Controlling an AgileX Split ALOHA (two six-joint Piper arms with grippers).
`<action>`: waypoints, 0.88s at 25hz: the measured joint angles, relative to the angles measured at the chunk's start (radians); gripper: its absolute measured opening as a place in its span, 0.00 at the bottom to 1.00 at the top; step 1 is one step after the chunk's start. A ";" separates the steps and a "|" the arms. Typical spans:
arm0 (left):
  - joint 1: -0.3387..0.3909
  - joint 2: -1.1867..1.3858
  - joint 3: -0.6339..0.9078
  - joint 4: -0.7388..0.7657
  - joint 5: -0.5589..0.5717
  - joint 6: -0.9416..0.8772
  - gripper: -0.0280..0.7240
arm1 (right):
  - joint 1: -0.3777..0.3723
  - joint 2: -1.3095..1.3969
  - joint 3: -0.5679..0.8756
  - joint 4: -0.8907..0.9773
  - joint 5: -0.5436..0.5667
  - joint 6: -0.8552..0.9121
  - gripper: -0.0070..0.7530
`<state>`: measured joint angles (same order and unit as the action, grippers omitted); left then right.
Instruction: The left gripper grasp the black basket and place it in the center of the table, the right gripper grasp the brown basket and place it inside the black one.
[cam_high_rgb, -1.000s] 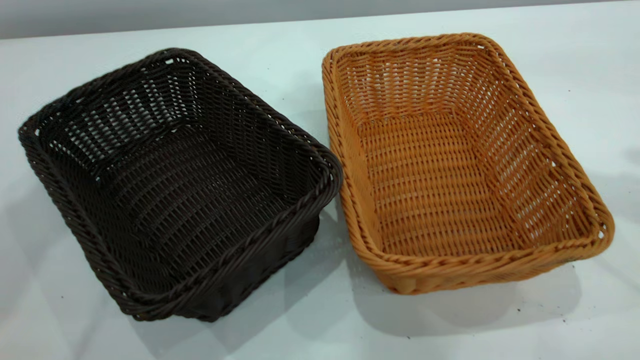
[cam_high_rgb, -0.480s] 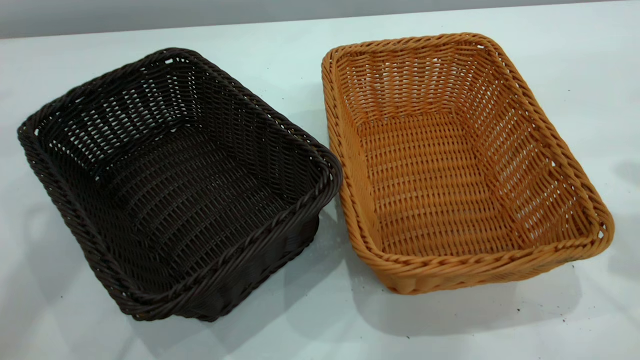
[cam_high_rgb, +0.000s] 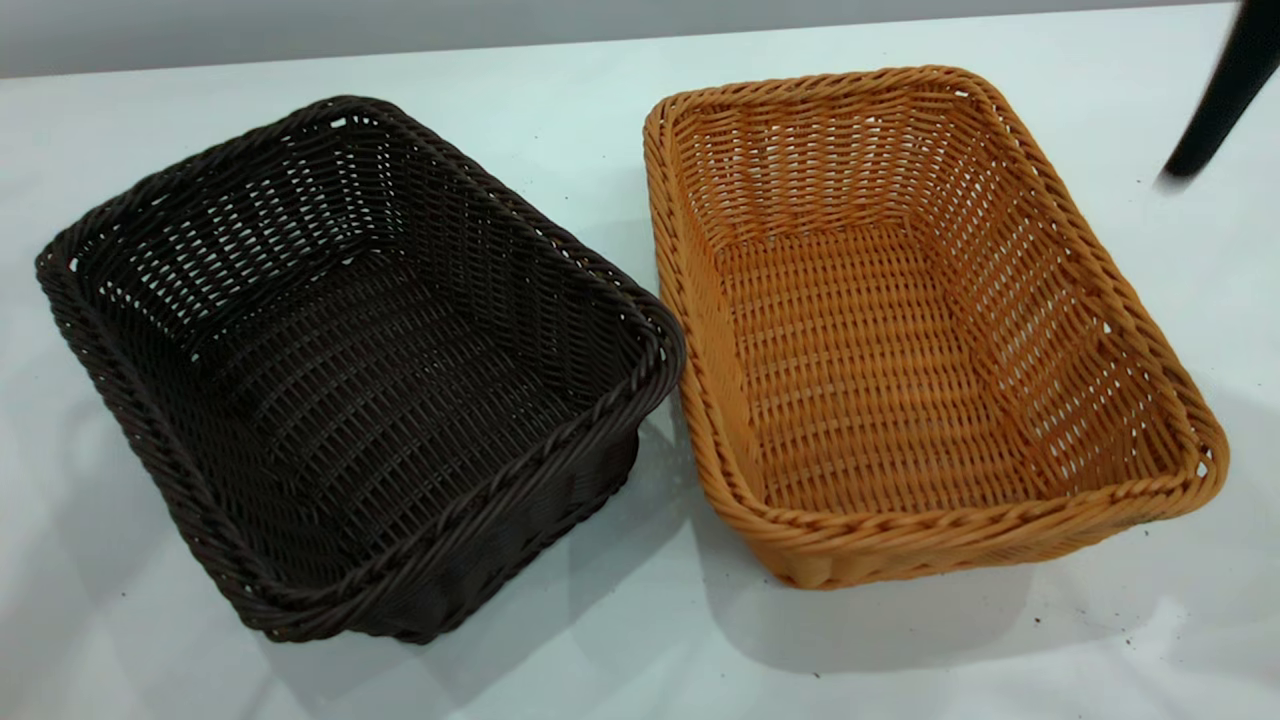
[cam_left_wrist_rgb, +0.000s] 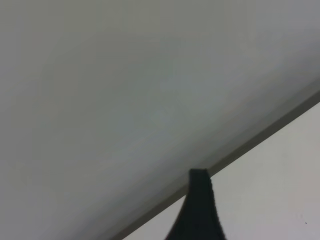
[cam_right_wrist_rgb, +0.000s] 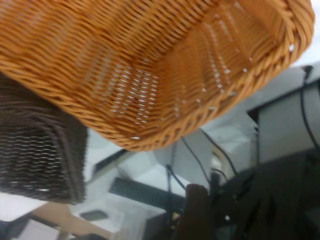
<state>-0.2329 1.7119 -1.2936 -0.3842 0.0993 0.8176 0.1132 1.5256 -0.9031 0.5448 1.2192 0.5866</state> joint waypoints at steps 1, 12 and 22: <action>0.000 0.000 0.000 0.000 0.001 0.002 0.73 | 0.027 0.017 0.000 0.009 0.000 0.012 0.73; 0.000 0.000 0.000 0.000 0.000 0.004 0.73 | 0.130 0.222 0.000 0.073 0.000 -0.007 0.73; 0.000 0.000 0.000 0.001 0.000 0.003 0.73 | 0.130 0.337 -0.001 0.108 -0.052 -0.055 0.73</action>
<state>-0.2329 1.7119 -1.2936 -0.3834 0.0993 0.8202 0.2429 1.8624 -0.9041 0.6529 1.1669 0.5312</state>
